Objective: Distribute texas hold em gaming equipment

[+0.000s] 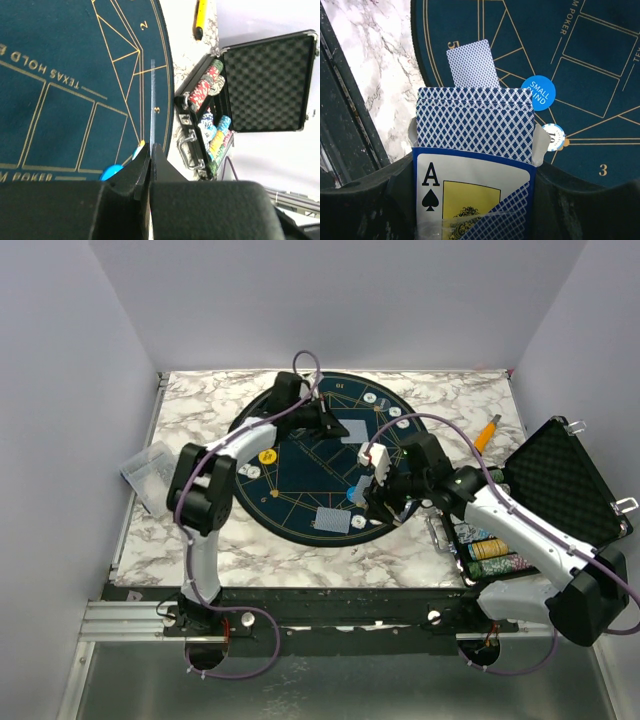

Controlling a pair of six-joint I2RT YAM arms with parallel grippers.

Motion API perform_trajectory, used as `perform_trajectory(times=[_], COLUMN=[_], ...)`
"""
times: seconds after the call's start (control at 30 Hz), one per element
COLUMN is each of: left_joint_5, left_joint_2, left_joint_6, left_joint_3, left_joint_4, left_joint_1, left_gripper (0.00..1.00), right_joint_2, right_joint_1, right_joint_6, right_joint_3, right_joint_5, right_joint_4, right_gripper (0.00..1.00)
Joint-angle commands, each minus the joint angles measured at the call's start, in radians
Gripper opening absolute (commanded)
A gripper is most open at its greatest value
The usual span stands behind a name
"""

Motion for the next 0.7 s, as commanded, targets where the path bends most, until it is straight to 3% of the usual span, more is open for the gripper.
perform_trajectory(times=[0.0,0.2,0.57,0.67], left_joint_5=[-0.062,-0.078,-0.141,-0.152], left_joint_2=[0.193,0.384,0.528,0.545], left_joint_6=[-0.138,-0.243,-0.283,-0.286], left_joint_3=[0.181,0.383,0.618,0.654], left_joint_4=[-0.016,-0.014,-0.066,-0.078], left_joint_1=[-0.066,-0.125,-0.202,-0.213], left_gripper=[0.00,0.00,0.00,0.07], right_joint_2=[0.013,0.015,0.020,0.016], right_joint_1=[-0.015,-0.023,-0.029,-0.029], right_joint_6=[-0.002,-0.005,-0.003,-0.003], right_joint_3=[0.021,0.011,-0.005,-0.009], right_joint_5=[-0.002,0.001,-0.005,-0.004], right_joint_4=[-0.007,-0.006,0.003,0.003], right_gripper=[0.01,0.01,0.01,0.01])
